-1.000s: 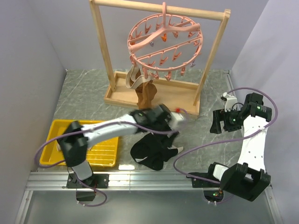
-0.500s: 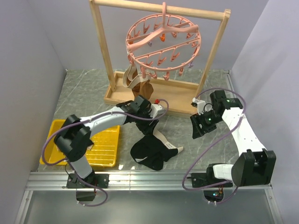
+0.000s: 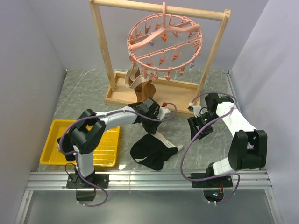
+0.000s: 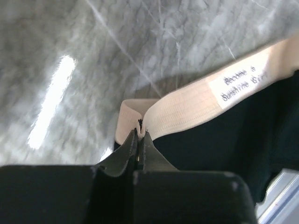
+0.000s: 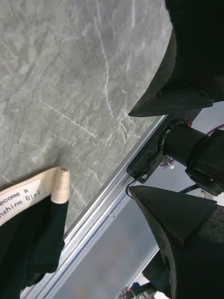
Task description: Clip the underwear to the hanger
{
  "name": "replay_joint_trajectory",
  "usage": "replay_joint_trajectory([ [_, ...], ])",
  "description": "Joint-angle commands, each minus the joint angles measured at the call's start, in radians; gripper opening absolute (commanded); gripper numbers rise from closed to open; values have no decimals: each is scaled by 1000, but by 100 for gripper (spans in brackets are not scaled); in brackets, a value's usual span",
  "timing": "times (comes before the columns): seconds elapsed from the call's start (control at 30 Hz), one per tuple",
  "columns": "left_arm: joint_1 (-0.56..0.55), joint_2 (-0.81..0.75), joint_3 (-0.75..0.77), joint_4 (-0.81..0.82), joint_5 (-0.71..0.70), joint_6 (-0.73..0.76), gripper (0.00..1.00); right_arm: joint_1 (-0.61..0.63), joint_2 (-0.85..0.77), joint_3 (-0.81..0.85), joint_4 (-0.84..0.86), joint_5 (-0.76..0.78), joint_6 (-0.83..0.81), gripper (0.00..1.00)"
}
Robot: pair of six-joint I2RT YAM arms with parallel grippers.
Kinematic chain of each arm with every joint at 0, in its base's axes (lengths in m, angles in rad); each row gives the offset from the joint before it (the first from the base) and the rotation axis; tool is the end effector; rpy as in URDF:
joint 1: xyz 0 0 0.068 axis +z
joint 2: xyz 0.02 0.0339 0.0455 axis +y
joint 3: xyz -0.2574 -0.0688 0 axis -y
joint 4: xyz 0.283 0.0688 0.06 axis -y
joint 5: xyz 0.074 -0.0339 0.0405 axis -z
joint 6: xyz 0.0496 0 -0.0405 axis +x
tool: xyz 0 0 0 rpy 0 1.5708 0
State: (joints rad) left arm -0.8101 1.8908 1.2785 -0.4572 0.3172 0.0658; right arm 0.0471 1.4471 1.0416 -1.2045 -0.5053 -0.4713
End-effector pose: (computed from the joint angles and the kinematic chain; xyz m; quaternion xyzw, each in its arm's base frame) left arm 0.2820 -0.3187 0.1381 0.4412 0.8497 -0.2316 0.1725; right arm 0.2659 0.0366 0.1951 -0.2434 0.9370 0.2483 0.0341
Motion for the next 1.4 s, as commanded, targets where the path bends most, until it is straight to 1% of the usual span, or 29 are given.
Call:
replay_joint_trajectory([
  [0.0, 5, -191, -28, 2, -29, 0, 0, 3, 12, 35, 17, -39, -21, 67],
  [0.03, 3, -243, -65, 0, -33, 9, 0, 5, 12, 43, 37, -41, -18, 67],
  [0.07, 6, -348, -83, -4, -38, 15, 0, 7, 12, 46, 48, -42, -9, 67],
  [0.1, 8, -399, -96, -12, -27, 37, 0, 8, 13, 49, 59, -56, -4, 67],
  [0.13, 17, -488, -119, -20, -4, 54, 0, 10, 13, 58, 77, -62, 2, 67],
  [0.2, 28, -570, -140, -20, 54, 86, 0, 14, 16, 64, 100, -91, 23, 66],
  [0.23, 41, -637, -165, -20, 89, 101, 0, 16, 15, 69, 126, -102, 37, 66],
  [0.33, 45, -720, -221, 11, 160, 149, 0, 19, 3, 74, 186, -133, 69, 65],
  [0.5, 55, -766, -244, -14, 242, 209, 0, 19, -42, 54, 278, -200, 97, 65],
  [0.53, 57, -798, -252, -5, 256, 225, 0, 22, -51, 29, 331, -202, 109, 65],
  [0.57, 55, -814, -263, -1, 270, 280, 0, 19, -63, 18, 356, -206, 115, 65],
  [0.63, 57, -858, -286, -8, 305, 336, 0, 19, -63, -8, 410, -234, 137, 66],
  [0.7, 57, -869, -274, -59, 344, 452, 0, 19, -44, -20, 448, -259, 157, 66],
  [0.73, 57, -865, -257, -161, 400, 503, 0, 20, -31, -20, 451, -271, 164, 66],
  [0.77, 57, -862, -239, -202, 430, 587, 0, 19, -10, -18, 453, -297, 166, 66],
  [0.83, 57, -857, -188, -270, 486, 627, 1, 19, 2, -21, 479, -315, 183, 66],
  [0.9, 52, -848, -153, -403, 569, 733, 1, 20, 9, -28, 517, -347, 197, 66],
  [0.93, 48, -836, -148, -453, 585, 776, 1, 20, 10, -28, 525, -369, 200, 66],
  [0.97, 42, -829, -149, -554, 592, 861, 1, 22, 15, -25, 530, -387, 200, 66],
  [1.03, 17, -822, -183, -615, 579, 934, 1, 31, 24, -18, 557, -421, 215, 66],
  [1.1, -17, -819, -241, -665, 528, 969, 1, 62, 56, 3, 550, -426, 208, 65],
  [1.17, -37, -811, -278, -683, 485, 1011, 1, 91, 96, 17, 534, -429, 194, 64],
  [1.2, -41, -796, -310, -699, 449, 1023, 1, 121, 107, 23, 524, -427, 189, 63],
  [1.3, -38, -763, -341, -707, 380, 1037, 0, 196, 142, 21, 520, -411, 186, 62],
  [1.37, -37, -759, -363, -695, 341, 1031, 0, 221, 148, 0, 552, -412, 209, 61],
])
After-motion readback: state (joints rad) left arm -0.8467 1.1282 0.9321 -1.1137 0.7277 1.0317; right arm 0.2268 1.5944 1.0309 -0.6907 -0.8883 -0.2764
